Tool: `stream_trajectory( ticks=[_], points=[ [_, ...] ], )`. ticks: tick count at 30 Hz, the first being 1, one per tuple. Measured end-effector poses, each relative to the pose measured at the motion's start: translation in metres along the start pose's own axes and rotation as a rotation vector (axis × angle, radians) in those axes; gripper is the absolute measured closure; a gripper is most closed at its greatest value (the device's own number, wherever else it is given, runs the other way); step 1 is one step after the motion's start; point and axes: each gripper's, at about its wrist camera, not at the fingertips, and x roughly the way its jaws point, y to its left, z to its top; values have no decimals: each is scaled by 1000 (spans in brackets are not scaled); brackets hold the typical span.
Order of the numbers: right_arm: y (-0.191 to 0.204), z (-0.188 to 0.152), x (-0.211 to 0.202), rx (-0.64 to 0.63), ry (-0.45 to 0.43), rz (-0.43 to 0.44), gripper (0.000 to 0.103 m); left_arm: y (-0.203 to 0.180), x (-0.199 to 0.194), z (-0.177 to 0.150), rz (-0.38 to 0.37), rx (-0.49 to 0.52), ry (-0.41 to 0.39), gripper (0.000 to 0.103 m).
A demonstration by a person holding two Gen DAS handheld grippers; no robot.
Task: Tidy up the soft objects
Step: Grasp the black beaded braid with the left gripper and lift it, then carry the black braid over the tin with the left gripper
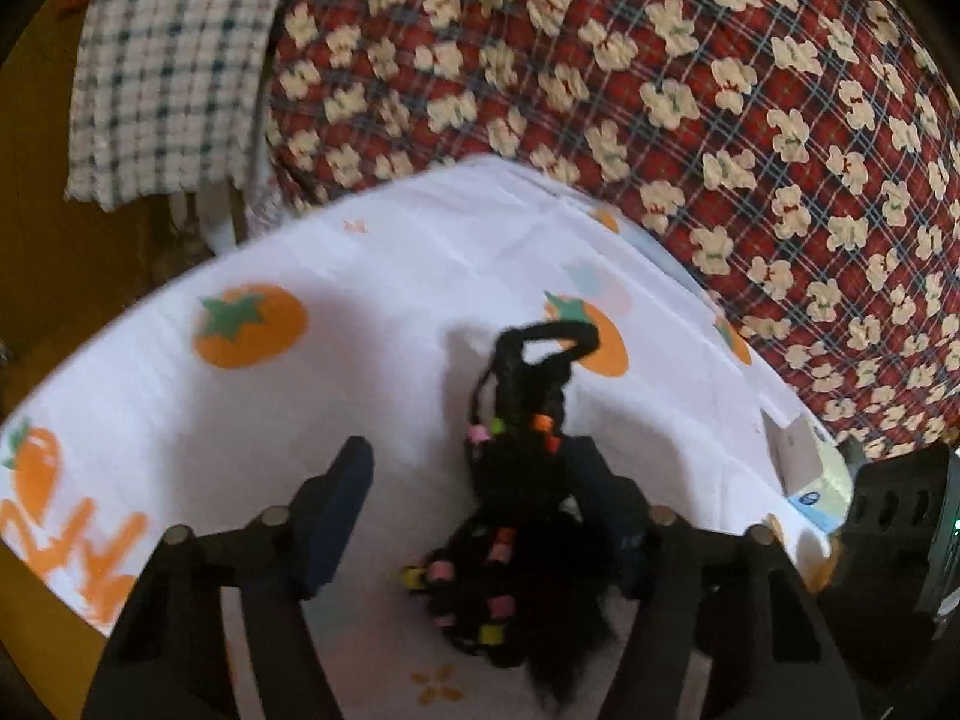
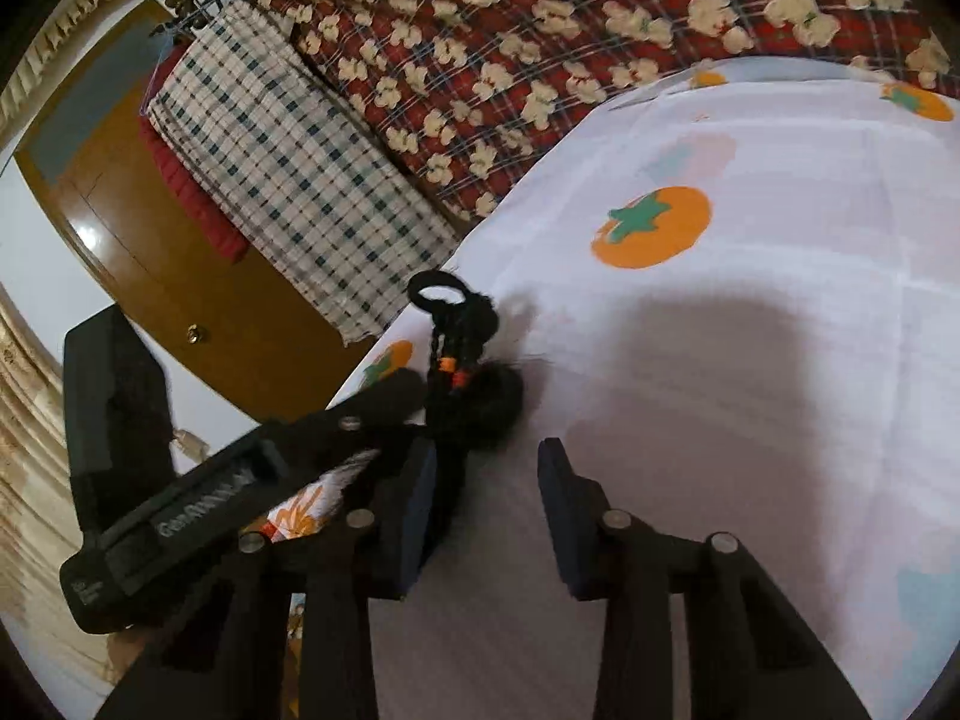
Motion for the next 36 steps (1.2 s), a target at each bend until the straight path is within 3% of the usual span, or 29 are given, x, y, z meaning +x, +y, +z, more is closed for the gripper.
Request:
stream_trajectory(
  ticks=[5,7,10,16,19,20,26,31,36],
  points=[
    [10,-5,5,-46,42,36,65,1,17,9,-27,-49,66,45],
    [12,-5,12,-50,66,36,65,-6,21,10,-15,-12,78,61],
    [10,-2,18,-35,81,42,65,-8,25,5,-14,3,96,62],
    [15,4,33,-58,104,46,65,5,26,7,-72,-64,104,68],
    [18,5,43,-86,143,69,83,2,25,3,-64,-55,89,70],
    [19,5,45,-96,150,59,84,1,25,2,-61,-52,82,70],
    [23,2,30,-143,100,59,88,-6,13,-2,-102,-49,43,71],
    [36,-6,-6,-270,-26,3,89,-33,-8,-4,-120,13,-13,71],
    [24,-6,-48,-282,-100,-11,89,-71,-23,-10,-183,71,-46,71]
  ],
)
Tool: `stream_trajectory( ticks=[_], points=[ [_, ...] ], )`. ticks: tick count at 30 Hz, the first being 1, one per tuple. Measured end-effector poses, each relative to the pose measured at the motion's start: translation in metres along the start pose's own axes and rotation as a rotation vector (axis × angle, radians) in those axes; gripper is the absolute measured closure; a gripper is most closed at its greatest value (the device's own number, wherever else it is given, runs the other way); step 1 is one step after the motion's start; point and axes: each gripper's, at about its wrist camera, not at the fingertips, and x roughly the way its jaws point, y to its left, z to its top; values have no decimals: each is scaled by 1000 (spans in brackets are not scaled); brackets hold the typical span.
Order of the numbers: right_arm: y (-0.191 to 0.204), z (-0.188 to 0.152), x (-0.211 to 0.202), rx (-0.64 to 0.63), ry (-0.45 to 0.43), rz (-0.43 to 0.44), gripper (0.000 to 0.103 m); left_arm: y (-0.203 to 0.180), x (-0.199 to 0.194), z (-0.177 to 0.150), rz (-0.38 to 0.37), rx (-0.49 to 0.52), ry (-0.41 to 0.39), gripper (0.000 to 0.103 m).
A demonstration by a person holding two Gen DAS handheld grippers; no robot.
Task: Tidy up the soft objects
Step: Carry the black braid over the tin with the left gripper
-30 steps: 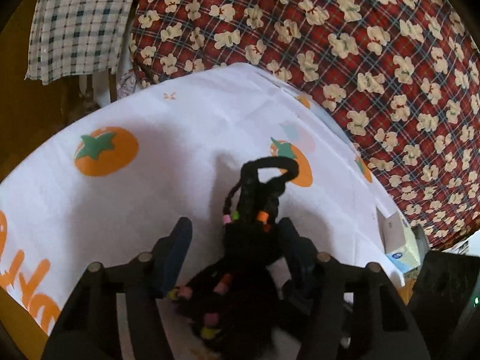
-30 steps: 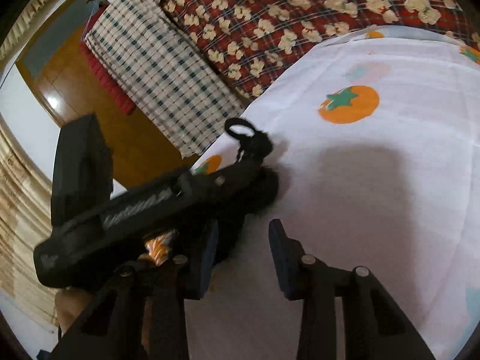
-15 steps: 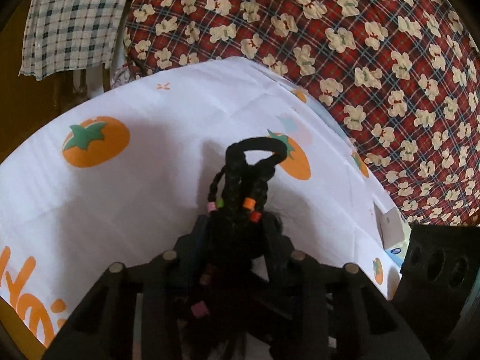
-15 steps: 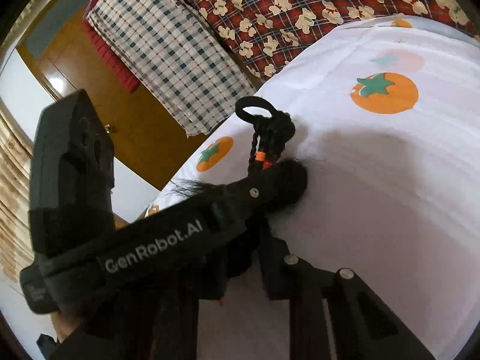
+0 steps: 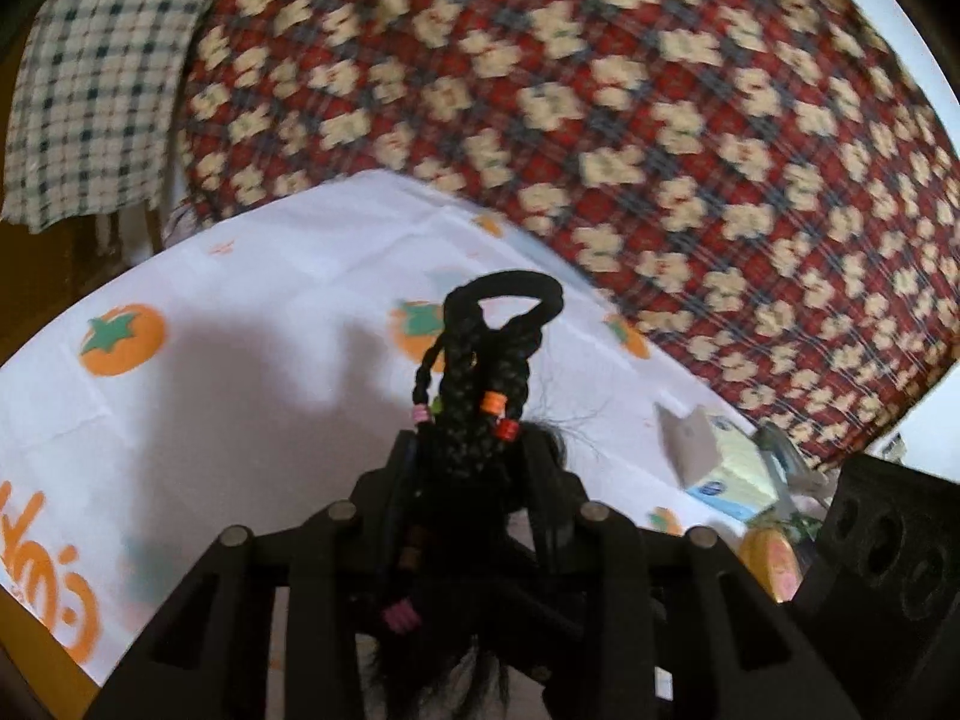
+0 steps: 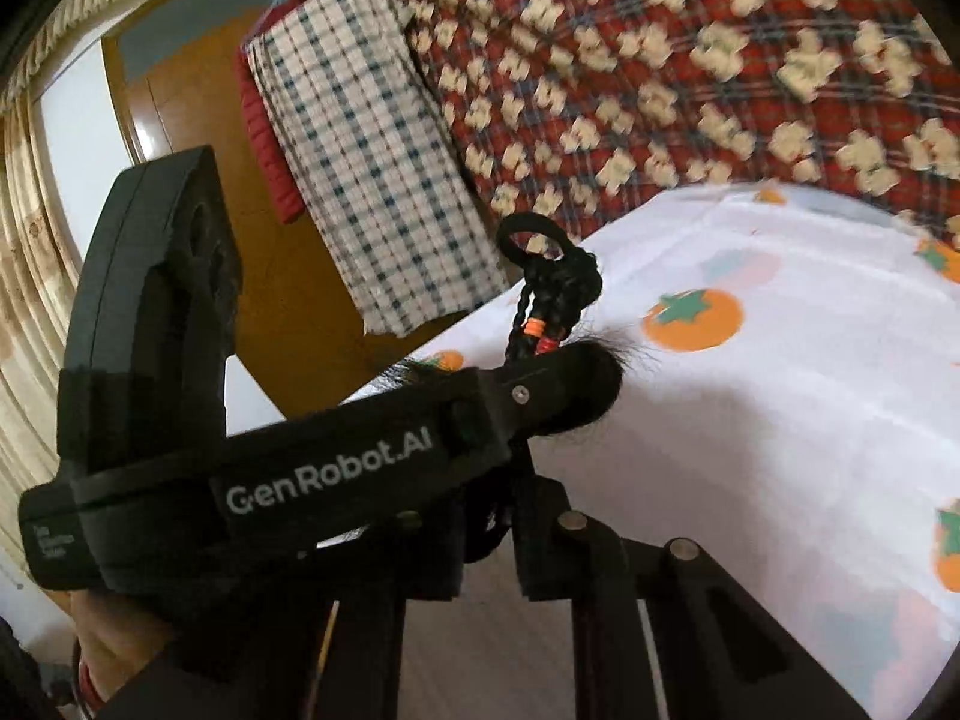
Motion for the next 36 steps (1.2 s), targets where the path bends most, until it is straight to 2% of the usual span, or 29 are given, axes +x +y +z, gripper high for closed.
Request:
stream_trajectory(
  ticks=[5,15,22,36],
  points=[
    [-17,-5,-47,-9,-75,-53,89,-53,1,-14,-46,106,-20,71],
    [-52,-25,-150,-16,-235,-194,89,-157,2,-39,-203,241,0,71],
    [-80,-41,-211,30,-301,-277,89,-224,10,-59,-288,328,37,71],
    [-127,-76,-305,103,-395,-442,89,-334,29,-102,-405,470,110,71]
  ],
)
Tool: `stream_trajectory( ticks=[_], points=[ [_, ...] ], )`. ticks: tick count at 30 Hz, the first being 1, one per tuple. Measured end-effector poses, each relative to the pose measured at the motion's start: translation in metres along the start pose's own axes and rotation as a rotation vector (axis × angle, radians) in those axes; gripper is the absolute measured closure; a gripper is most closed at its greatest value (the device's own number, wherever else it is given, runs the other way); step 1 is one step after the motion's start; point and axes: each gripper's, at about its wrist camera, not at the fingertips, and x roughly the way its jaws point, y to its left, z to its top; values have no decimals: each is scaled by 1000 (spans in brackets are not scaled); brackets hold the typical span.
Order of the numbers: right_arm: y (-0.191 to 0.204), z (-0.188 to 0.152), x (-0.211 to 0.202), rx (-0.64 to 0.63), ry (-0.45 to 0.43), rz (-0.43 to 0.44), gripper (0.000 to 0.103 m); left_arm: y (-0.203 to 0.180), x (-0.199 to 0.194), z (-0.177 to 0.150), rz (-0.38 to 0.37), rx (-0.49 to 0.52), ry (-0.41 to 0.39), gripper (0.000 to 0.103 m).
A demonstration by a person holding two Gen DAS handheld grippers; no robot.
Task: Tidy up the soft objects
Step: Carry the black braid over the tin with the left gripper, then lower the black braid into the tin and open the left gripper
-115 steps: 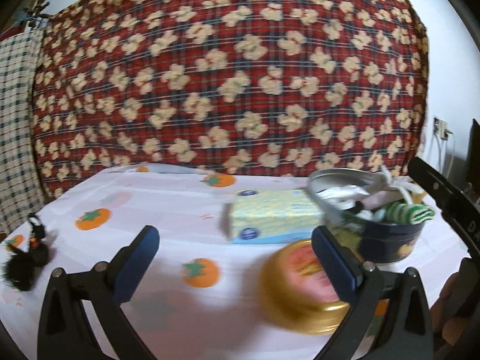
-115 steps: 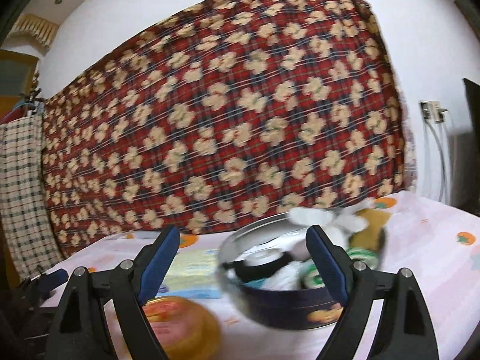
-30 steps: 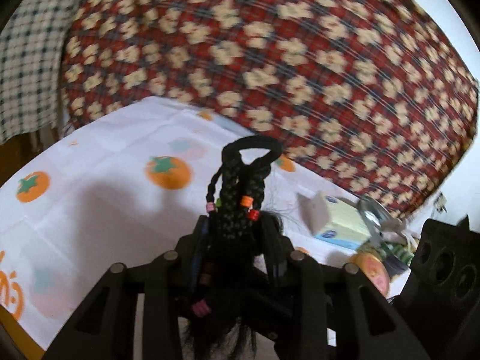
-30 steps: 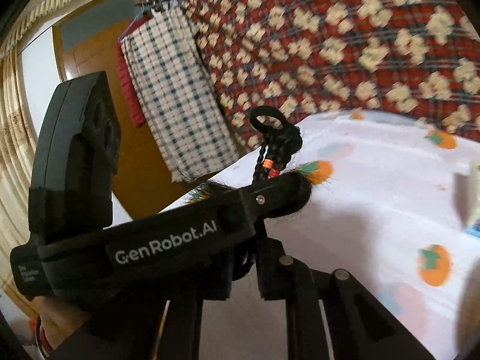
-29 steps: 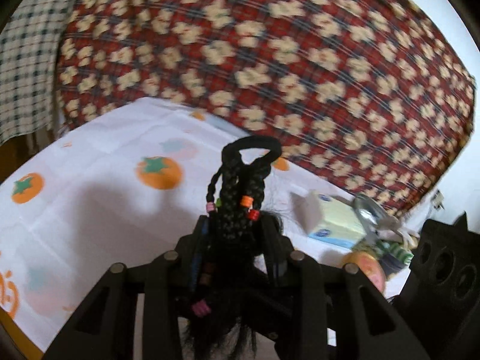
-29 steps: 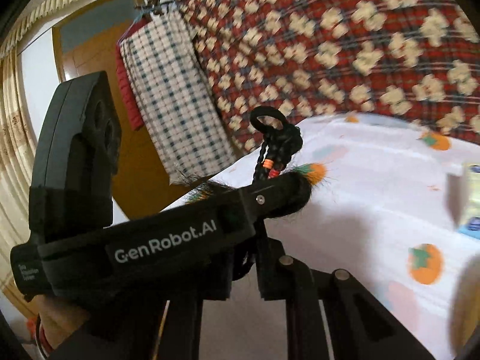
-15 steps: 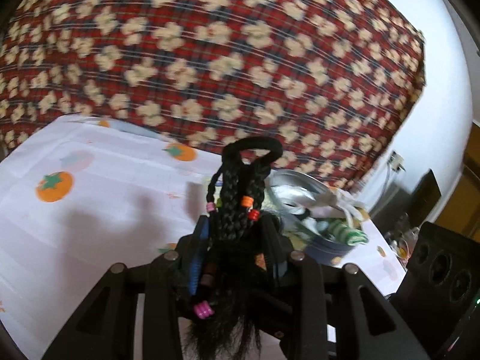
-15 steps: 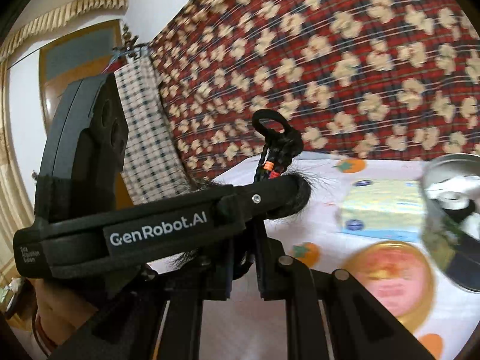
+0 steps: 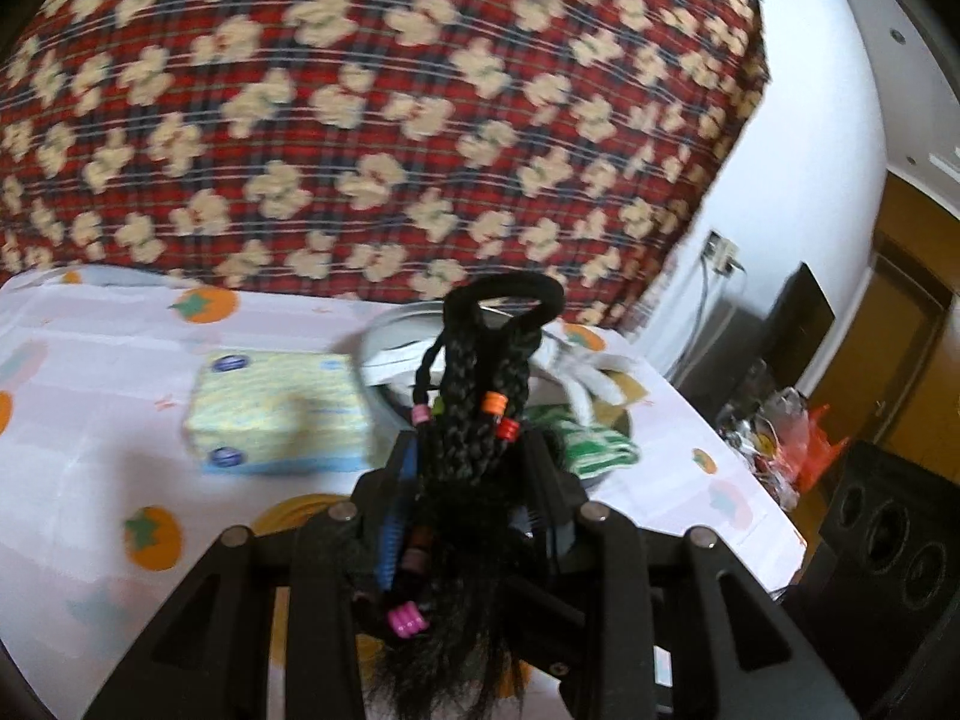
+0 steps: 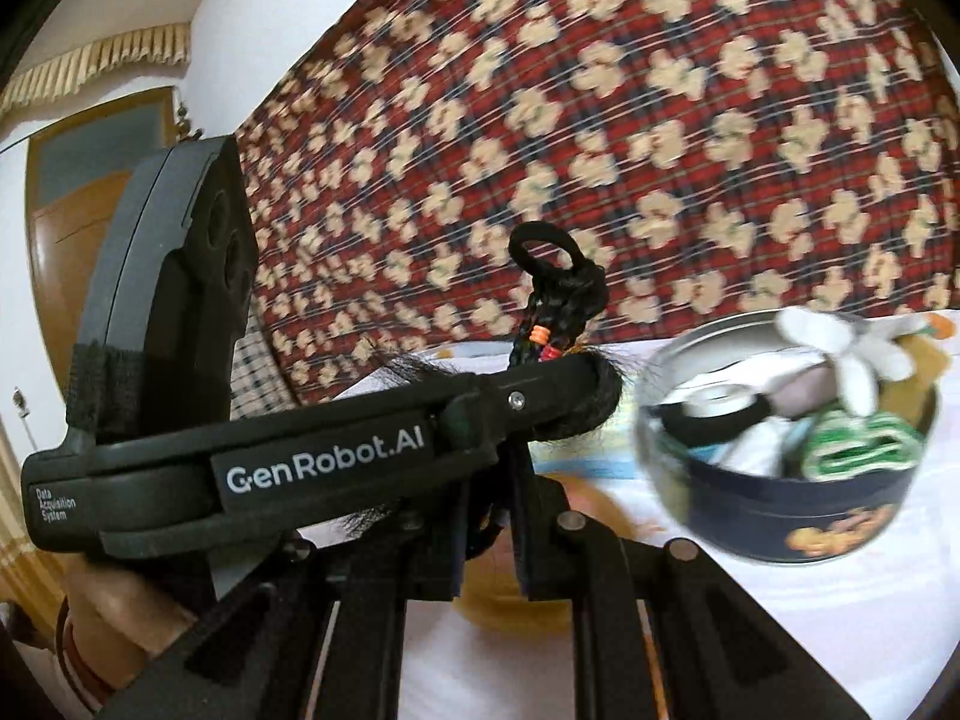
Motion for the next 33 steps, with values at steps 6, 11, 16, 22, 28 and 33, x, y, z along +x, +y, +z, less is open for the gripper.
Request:
stream_trajectory(
  ticks=[6,11,16,22,28,33],
  points=[
    [-32,13,-22,4,-43,-67,89,-34,27,13,-47,32,5,71],
    [-55,28,-26,-1,-60,-101,89,-53,49,26,-48,46,2,71],
    [-72,42,-26,-23,-68,-129,90,-64,67,37,-42,45,-6,71],
    [-91,55,-14,-45,-61,-151,90,-67,92,51,-30,35,-4,71],
    [-126,73,18,-43,-25,-195,96,-66,126,69,8,36,7,72],
    [-159,83,46,15,16,-207,98,-62,160,79,60,54,22,72]
  ],
)
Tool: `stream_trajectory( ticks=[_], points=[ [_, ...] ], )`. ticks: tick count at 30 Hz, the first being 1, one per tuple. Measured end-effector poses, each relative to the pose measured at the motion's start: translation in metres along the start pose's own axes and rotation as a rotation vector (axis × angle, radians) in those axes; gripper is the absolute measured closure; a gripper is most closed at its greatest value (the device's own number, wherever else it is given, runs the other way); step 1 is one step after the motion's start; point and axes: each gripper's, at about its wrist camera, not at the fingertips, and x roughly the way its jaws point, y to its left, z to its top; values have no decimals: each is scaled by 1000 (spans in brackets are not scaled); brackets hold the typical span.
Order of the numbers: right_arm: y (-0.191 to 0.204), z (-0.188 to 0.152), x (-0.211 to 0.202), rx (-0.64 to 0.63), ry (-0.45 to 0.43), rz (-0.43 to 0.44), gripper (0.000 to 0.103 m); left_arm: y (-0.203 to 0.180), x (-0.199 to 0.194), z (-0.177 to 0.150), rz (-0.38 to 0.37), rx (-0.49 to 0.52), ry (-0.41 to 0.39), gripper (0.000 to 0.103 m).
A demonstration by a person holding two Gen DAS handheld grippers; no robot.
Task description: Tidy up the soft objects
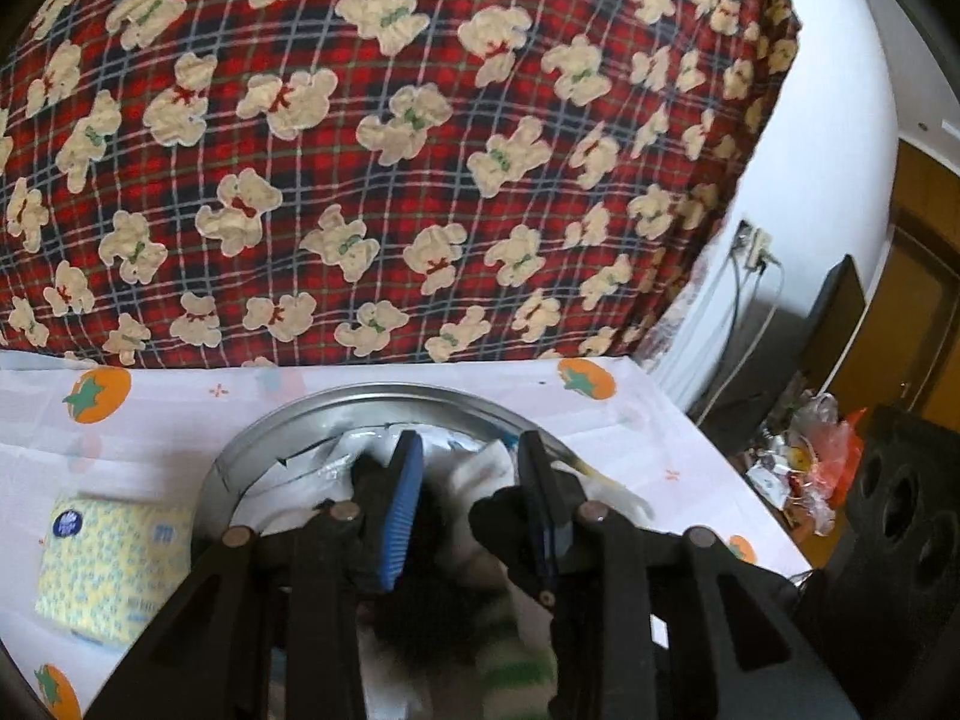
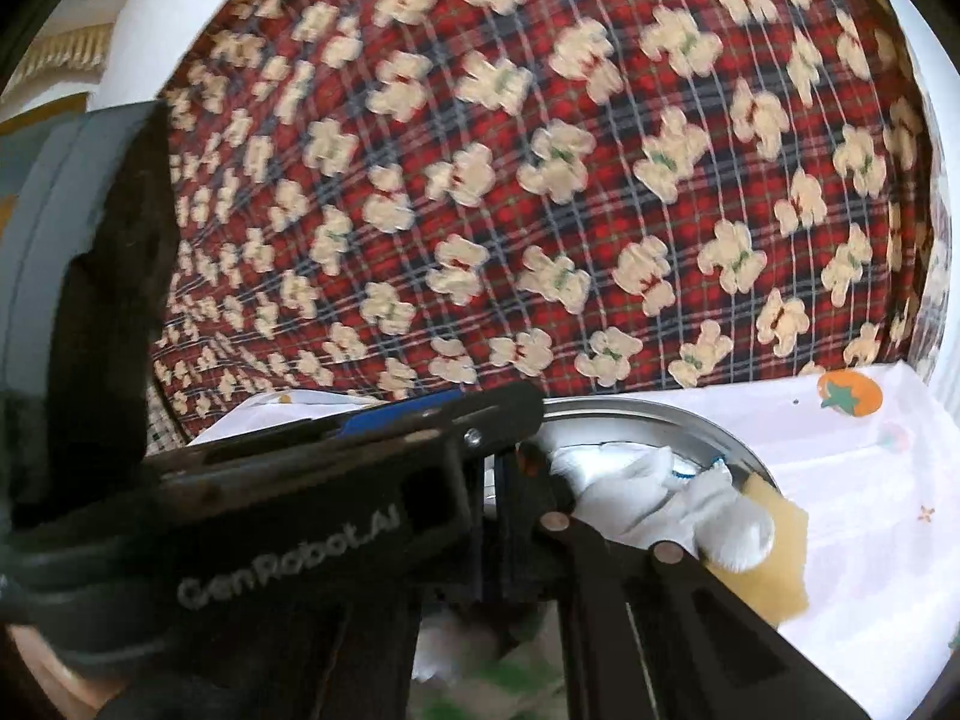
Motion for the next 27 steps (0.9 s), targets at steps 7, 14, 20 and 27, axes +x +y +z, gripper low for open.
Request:
stream_trajectory(
  ticks=[7,14,20,27],
  points=[
    [-27,-12,13,29,9,-170,98,11,21,-2,226,17,-29,11],
    [-46,-15,-12,112,-113,-272,25,13,-5,-16,269,-4,-116,0],
    [-39,-18,-25,69,-197,-353,21,12,-28,-33,275,-22,-164,0],
    [-35,-24,-27,35,-212,-418,21,10,-38,-45,336,4,-209,0]
  ],
)
